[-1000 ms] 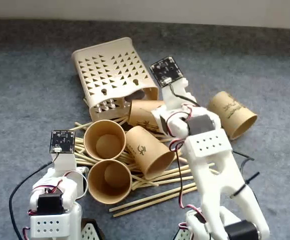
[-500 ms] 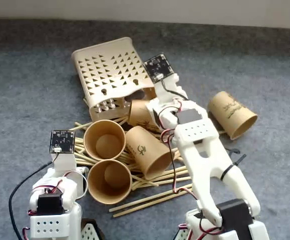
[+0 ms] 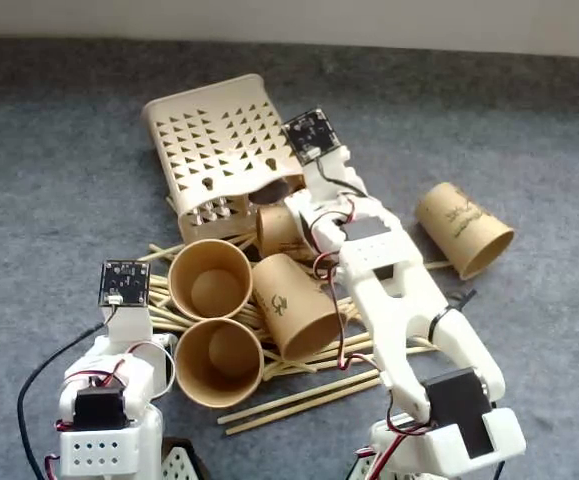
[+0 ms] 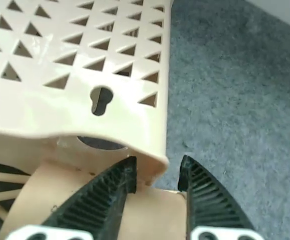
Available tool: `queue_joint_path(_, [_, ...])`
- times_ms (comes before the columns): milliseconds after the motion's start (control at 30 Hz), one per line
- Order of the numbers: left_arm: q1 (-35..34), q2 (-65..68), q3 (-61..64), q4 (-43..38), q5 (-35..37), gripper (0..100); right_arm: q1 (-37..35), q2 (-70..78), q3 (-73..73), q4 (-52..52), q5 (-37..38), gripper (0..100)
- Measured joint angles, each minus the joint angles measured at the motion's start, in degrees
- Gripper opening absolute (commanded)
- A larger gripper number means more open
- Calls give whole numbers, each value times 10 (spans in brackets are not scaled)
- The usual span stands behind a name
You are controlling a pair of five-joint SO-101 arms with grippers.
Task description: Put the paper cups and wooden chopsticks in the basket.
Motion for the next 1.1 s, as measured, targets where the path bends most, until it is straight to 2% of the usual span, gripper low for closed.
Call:
queue_joint_path(233, [0, 0, 0, 0, 0, 137, 0, 0, 0, -40, -2, 139])
queue_joint_path(433, [0, 0, 0, 0, 0, 137, 1, 0, 0, -42, -2, 6])
queue_joint_path(800, [0, 0, 0, 0, 0, 137, -2, -4, 0, -42, -9, 5])
queue_joint_path(1100, [0, 0, 0, 0, 0, 137, 4, -127, 2, -26, -41, 5])
